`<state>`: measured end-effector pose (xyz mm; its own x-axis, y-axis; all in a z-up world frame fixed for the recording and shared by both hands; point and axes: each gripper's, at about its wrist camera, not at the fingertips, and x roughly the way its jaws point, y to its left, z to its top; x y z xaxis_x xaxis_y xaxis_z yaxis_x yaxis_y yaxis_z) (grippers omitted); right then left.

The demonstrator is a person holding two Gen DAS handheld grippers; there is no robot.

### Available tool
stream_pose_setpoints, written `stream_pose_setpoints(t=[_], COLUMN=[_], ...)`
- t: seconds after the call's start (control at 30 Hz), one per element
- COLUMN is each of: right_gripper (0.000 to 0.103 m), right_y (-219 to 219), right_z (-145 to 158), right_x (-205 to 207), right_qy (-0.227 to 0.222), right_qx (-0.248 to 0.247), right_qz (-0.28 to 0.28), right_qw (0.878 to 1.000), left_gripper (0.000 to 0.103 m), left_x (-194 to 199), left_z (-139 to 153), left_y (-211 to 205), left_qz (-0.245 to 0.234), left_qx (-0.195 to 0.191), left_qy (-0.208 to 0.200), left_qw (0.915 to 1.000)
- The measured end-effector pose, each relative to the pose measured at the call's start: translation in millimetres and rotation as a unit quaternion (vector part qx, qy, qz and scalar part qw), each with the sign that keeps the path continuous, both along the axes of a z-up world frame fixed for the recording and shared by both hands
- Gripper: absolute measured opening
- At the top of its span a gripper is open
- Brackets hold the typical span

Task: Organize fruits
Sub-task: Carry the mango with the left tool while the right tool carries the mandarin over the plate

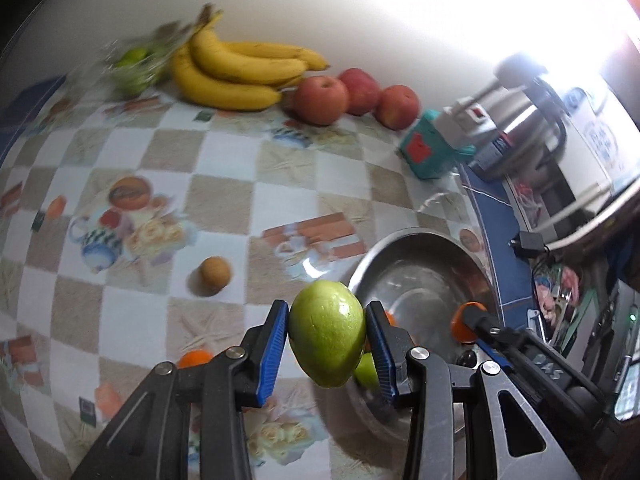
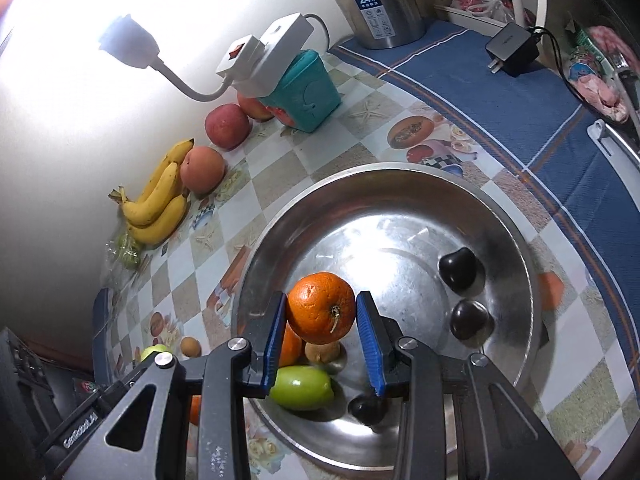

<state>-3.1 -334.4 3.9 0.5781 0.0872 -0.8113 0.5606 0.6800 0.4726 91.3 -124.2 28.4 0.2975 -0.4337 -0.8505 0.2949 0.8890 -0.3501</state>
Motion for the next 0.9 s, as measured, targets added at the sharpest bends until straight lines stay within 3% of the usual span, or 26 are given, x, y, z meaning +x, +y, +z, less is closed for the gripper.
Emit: stream_pose_setpoints(t=[0.37,0.9], right_gripper=[0.037,0.037], right_y=[-9,-11], right_z=[-17,-15], right_x=[5,8], right_qy=[0.02,0.029], right_qx=[-0.021,-0.063], right_qz=[-0.015,-0.021], right_qw=[0.999,0.997], left_gripper=[0.042,0.042], left_x=[-1,11], left_z=[-3,-9], left_y=[-42,-72], left_qz=[-0.054,-0.074], left_qx=[0.014,0.01], left_qy=[-0.046,-0.069], left_qw=[0.9974,0.9948])
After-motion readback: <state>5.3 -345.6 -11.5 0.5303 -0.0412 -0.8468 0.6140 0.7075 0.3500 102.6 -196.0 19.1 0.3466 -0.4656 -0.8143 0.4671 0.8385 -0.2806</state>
